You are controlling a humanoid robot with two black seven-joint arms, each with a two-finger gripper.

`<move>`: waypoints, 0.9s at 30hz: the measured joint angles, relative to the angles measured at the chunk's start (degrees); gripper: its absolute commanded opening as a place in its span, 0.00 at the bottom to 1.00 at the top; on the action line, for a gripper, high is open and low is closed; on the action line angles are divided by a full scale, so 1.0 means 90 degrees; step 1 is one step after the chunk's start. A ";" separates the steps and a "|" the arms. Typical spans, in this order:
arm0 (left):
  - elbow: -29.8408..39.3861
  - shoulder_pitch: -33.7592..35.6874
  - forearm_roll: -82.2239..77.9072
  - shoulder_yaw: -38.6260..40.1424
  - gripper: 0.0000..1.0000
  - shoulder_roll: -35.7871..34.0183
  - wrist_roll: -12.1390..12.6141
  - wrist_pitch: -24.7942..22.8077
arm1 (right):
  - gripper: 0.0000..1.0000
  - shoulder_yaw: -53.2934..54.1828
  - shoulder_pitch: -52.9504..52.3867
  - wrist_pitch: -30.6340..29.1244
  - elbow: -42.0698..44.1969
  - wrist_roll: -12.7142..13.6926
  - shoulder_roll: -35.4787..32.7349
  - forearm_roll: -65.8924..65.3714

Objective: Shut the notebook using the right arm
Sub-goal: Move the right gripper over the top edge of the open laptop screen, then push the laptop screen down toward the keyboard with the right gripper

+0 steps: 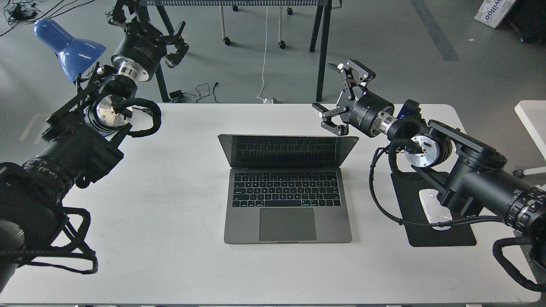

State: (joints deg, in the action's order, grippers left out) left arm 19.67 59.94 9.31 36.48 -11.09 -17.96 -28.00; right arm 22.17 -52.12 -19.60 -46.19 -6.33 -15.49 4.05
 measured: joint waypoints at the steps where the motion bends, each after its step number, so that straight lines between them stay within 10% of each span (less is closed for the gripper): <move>1: 0.0000 0.0000 0.0000 0.0000 1.00 0.0000 0.0000 0.0000 | 1.00 -0.0067 0.0031 0.0000 -0.0061 0.0000 -0.0020 -0.0001; 27: 0.0002 0.0000 0.0000 -0.0001 1.00 0.0011 -0.0006 0.0000 | 1.00 -0.0299 0.1099 -0.0009 -0.0971 -0.0008 -0.0118 -0.1147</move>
State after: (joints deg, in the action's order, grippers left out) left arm 19.69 59.94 9.31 36.47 -10.99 -18.01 -28.00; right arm 19.48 -42.23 -19.68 -54.93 -6.41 -16.55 -6.27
